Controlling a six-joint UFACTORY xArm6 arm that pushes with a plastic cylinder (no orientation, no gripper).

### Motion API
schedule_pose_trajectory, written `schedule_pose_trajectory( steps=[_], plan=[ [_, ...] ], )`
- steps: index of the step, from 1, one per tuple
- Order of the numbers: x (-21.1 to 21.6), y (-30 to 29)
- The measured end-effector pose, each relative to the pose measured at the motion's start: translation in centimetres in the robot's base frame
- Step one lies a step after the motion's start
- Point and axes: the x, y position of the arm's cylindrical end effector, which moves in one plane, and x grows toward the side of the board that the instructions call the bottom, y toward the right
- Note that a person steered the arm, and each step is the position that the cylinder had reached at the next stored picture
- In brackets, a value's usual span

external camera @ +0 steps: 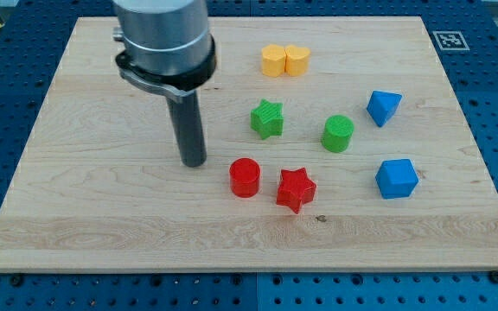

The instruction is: Push the green star into the green circle

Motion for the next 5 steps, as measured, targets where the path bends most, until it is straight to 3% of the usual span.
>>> schedule_pose_trajectory(
  steps=[3,5],
  plan=[
    [3.1,5.9],
    [-3.5,-1.2]
  ],
)
